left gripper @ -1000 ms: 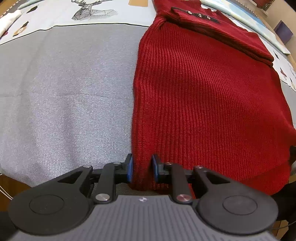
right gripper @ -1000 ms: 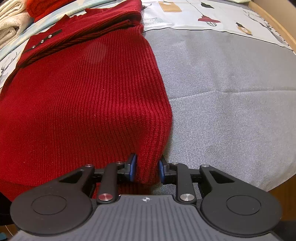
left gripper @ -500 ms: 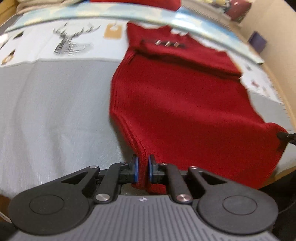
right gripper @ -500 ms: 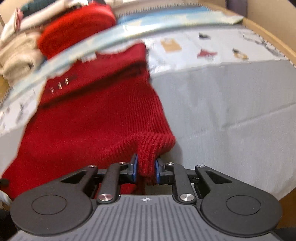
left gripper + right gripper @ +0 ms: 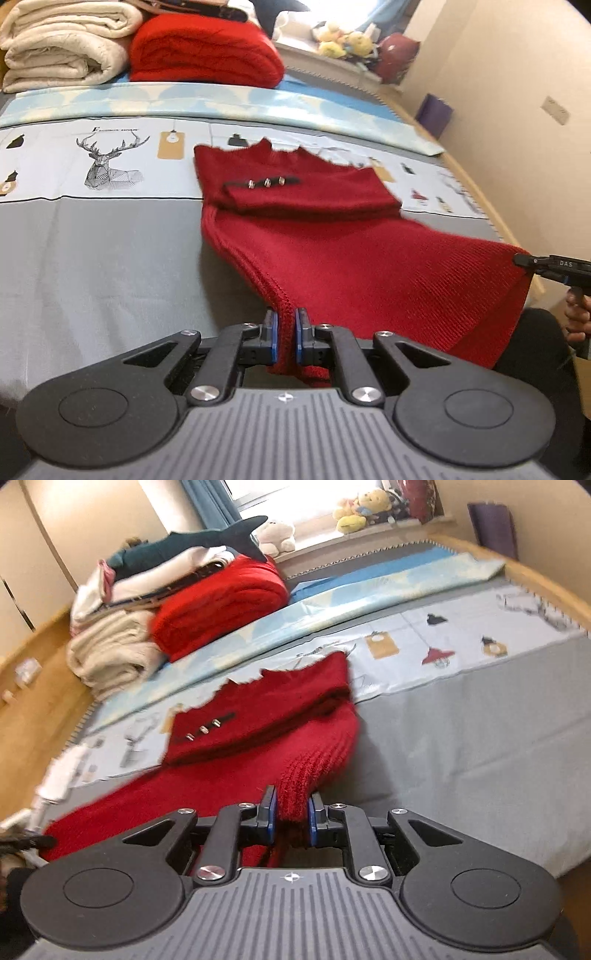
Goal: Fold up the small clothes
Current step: 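Lift the gripped side edge and fold it over the sweater body with both grippers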
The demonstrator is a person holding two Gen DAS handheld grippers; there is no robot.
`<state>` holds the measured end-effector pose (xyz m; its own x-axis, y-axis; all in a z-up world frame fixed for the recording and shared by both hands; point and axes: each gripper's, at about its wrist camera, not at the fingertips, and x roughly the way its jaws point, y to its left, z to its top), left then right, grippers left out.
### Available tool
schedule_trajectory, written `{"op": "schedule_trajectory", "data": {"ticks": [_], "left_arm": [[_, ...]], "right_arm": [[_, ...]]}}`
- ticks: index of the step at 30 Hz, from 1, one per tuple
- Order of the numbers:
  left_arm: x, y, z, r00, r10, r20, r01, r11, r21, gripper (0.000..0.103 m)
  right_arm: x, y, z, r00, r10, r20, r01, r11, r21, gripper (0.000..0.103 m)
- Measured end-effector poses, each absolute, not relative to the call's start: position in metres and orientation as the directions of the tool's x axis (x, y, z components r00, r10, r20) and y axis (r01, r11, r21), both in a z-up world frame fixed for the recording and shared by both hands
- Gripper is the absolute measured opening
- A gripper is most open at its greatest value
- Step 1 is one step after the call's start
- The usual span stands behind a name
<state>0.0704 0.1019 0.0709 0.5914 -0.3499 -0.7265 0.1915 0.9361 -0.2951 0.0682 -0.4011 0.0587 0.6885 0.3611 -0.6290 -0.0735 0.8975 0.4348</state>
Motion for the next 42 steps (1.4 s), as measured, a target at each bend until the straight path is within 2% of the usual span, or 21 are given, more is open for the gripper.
{"op": "schedule_trajectory", "data": {"ticks": [5, 8, 16, 22, 31, 42], "left_arm": [[0.05, 0.118, 0.086, 0.606, -0.408, -0.683, 0.188, 0.908, -0.375, 0.009], [0.071, 0.126, 0.073, 0.606, -0.362, -0.708, 0.129, 0.923, -0.362, 0.009], [0.174, 0.147, 0.043, 0.595, -0.295, -0.748, 0.052, 0.942, -0.331, 0.009], [0.234, 0.156, 0.016, 0.631, -0.283, -0.723, 0.039, 0.942, -0.334, 0.009], [0.278, 0.163, -0.025, 0.592, -0.29, -0.752, -0.042, 0.921, -0.388, 0.009], [0.305, 0.155, -0.043, 0.559, -0.242, -0.793, -0.072, 0.938, -0.338, 0.009]], "right_arm": [[0.038, -0.428, 0.078, 0.693, 0.411, -0.592, -0.099, 0.868, 0.487, 0.016], [0.049, -0.434, 0.075, 0.696, 0.389, -0.603, -0.071, 0.874, 0.481, 0.016], [0.138, -0.419, 0.052, 0.665, 0.349, -0.66, -0.047, 0.902, 0.43, 0.016], [0.204, -0.415, 0.034, 0.641, 0.32, -0.698, -0.013, 0.914, 0.406, 0.016], [0.256, -0.409, -0.029, 0.565, 0.25, -0.787, 0.063, 0.937, 0.343, 0.016], [0.285, -0.402, -0.048, 0.524, 0.223, -0.822, 0.095, 0.944, 0.316, 0.016]]}}
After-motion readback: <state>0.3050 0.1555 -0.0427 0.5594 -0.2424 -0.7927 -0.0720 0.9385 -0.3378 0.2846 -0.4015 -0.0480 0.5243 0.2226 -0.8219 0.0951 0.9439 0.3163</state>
